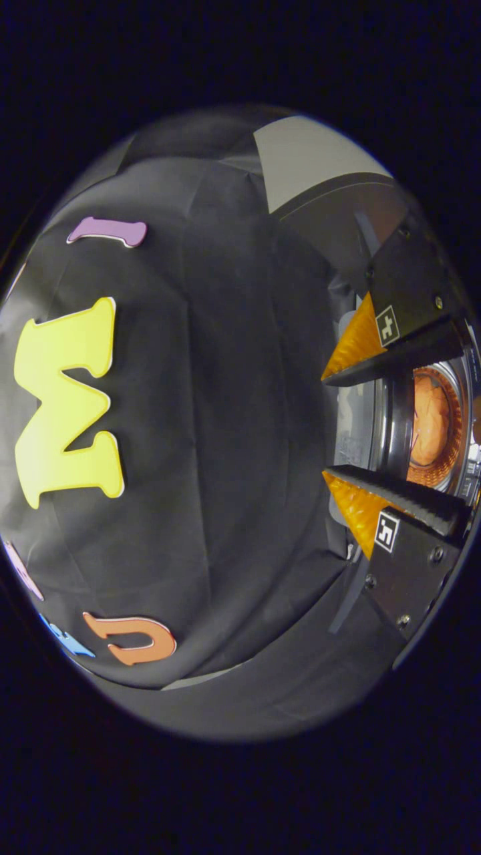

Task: Put the clothes into the washing machine and then close the washing machine lid.

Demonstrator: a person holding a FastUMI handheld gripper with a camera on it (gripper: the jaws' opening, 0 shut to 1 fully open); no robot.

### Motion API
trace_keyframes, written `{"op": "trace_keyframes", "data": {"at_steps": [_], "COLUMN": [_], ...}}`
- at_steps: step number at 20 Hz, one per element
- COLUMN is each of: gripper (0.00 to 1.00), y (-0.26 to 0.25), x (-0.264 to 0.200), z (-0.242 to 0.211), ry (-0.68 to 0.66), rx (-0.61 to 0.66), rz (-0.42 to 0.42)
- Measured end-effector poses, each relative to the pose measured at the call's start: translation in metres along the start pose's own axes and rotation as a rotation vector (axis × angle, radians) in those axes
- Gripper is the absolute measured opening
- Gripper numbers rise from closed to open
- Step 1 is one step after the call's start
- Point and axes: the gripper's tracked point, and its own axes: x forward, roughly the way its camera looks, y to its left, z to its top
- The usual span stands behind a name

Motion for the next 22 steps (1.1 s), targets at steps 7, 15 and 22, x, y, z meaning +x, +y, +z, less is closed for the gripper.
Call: {"op": "trace_keyframes", "data": {"at_steps": [7, 15, 22], "gripper": [0.75, 0.75, 0.75], "y": [0.004, -0.015, -0.023], "x": [-0.019, -0.027, -0.039], "z": [-0.027, -0.184, -0.182], "ry": [-0.043, 0.206, 0.169], "rx": [0.0, 0.019, -0.115], "rz": [-0.015, -0.078, -0.092]}}
